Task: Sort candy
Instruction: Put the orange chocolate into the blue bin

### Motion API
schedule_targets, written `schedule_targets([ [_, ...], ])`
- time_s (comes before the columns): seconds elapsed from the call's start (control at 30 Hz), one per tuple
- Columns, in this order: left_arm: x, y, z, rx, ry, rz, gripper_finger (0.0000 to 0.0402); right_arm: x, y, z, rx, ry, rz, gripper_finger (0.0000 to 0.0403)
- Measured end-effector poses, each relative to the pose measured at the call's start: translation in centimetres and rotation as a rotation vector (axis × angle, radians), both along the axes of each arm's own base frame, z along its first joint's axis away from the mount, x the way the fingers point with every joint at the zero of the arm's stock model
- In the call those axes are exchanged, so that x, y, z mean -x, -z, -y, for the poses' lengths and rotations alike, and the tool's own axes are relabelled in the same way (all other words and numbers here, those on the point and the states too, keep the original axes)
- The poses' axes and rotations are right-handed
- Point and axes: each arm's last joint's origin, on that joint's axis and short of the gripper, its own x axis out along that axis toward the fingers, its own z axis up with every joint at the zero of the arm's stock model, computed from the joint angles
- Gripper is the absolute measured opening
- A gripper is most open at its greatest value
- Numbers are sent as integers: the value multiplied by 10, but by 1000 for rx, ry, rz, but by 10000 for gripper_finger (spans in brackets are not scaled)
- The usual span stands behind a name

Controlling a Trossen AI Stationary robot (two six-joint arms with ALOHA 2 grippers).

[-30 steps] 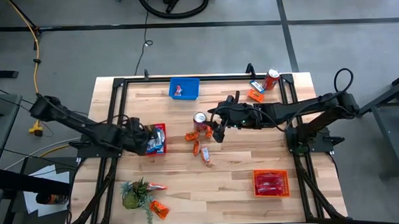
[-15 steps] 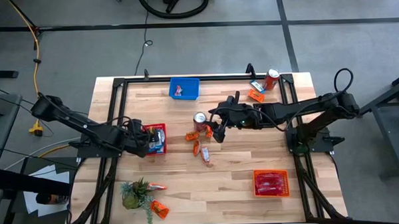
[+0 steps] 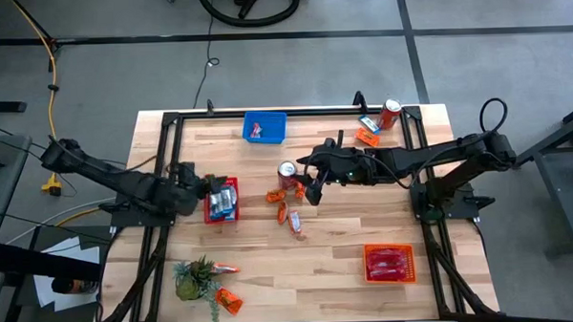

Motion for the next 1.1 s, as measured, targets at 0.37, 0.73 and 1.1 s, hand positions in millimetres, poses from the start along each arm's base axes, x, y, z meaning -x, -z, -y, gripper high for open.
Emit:
schedule_targets([
  [0.37, -6, -62, -7, -480, 211, 208, 174, 0, 14, -6, -453, 53, -43, 231],
  [0.73, -8, -67, -18, -560, 170, 198, 174, -31, 109, -40, -763, 230, -398, 231],
  [1.1, -9, -67, -23, -563, 160, 194, 174, -59, 138, -45, -777, 293, -502, 231],
])
